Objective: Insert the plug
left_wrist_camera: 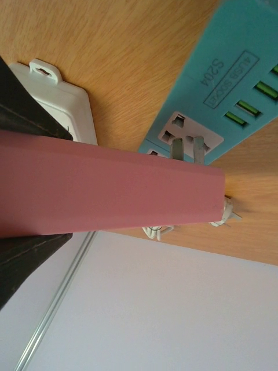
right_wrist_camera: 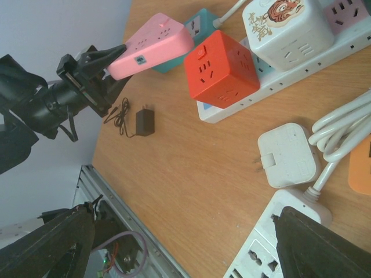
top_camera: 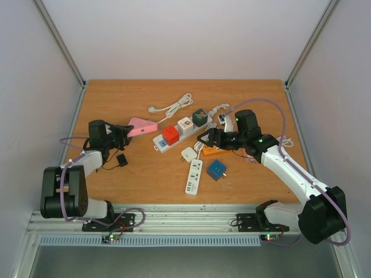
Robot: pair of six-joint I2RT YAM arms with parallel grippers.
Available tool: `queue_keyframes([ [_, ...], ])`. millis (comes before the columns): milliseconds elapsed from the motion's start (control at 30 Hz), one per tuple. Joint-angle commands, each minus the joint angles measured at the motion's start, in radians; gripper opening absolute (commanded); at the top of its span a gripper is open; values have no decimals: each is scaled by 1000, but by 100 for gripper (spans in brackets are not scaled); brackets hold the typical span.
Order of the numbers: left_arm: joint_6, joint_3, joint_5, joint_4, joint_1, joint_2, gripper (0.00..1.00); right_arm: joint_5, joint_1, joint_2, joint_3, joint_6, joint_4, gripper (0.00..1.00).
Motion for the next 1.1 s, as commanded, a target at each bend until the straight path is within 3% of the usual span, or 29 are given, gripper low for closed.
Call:
queue_keyframes([
  [0,-9,-14,50,152,7,43,0,12,13,3,33,-20,-9,85],
  [467,31,-28,27,17,6,-27,0,19,16,13,40,-28,-21,85],
  [1067,32,-151,15,125,7,34,3,46,39,30,101,-36,-58,85],
])
